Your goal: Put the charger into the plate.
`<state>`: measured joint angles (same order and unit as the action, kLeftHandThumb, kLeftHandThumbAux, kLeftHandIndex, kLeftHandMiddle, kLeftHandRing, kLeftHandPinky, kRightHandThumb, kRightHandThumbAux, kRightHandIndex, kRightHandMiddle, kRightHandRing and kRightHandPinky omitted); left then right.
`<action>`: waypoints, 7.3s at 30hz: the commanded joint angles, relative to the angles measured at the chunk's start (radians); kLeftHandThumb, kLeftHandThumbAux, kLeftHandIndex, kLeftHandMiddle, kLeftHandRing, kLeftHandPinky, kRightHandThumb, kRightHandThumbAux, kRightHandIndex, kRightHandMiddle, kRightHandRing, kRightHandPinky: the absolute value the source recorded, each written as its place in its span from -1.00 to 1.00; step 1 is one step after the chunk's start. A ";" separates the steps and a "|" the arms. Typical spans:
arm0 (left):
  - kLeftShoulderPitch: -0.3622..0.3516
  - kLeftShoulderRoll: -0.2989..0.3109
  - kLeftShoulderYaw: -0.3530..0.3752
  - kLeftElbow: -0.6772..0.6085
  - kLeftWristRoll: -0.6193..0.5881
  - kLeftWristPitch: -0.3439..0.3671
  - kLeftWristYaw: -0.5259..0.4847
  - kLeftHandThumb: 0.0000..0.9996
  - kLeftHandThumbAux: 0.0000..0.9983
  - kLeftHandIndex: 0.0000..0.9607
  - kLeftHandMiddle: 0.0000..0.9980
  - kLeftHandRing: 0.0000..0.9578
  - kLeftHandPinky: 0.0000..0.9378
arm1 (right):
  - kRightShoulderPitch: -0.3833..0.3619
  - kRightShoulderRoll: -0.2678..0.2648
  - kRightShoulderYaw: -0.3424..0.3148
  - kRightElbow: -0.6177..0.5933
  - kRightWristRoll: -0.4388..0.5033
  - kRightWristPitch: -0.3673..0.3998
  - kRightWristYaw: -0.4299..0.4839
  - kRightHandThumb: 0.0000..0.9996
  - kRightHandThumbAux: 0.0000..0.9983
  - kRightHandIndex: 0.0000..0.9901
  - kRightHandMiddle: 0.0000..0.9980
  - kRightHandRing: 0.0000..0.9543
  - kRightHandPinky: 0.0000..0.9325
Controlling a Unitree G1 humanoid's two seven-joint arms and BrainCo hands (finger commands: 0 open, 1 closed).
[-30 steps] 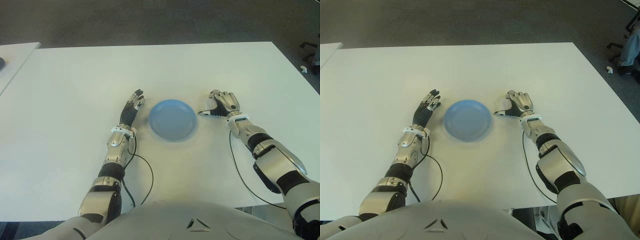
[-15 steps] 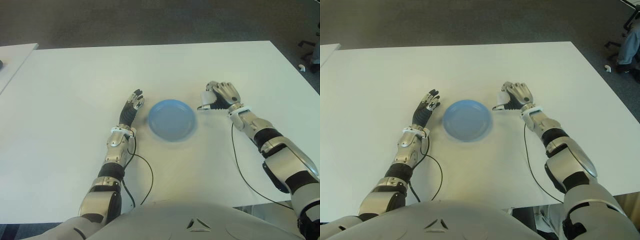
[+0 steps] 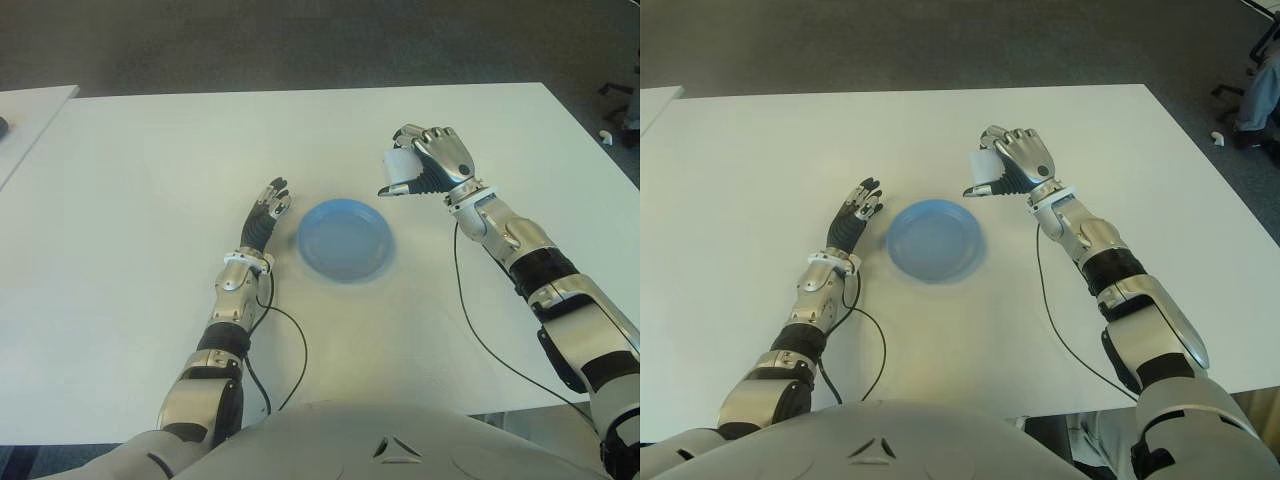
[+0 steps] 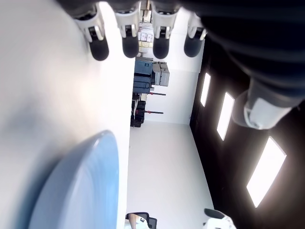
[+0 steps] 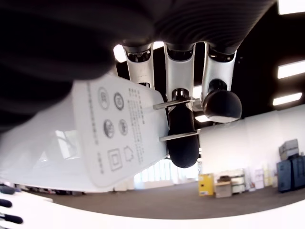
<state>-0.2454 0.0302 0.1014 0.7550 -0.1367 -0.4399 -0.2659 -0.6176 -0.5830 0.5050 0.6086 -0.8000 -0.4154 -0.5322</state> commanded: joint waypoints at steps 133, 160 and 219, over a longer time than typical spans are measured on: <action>-0.034 -0.009 0.031 0.091 -0.006 0.008 -0.018 -1.00 -0.05 -0.91 -0.81 -0.96 -1.00 | 0.178 0.432 -0.582 0.478 0.773 -0.191 0.571 -0.73 0.42 -1.00 -1.00 -1.00 -1.00; -0.037 -0.012 0.027 0.098 0.006 0.002 -0.004 -1.00 -0.06 -0.89 -0.82 -0.97 -1.00 | 0.212 0.429 -0.526 0.516 0.724 -0.255 0.573 -0.68 0.28 -1.00 -1.00 -1.00 -0.99; -0.101 0.000 0.035 0.226 0.022 -0.039 0.023 -1.00 -0.04 -0.90 -0.80 -0.94 -1.00 | 0.216 0.418 -0.517 0.562 0.698 -0.272 0.568 -0.72 0.18 -1.00 -1.00 -1.00 -0.99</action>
<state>-0.3636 0.0264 0.1386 0.9487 -0.1258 -0.5023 -0.2556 -0.4411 -0.1751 -0.0179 1.1336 -0.0921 -0.7134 0.0338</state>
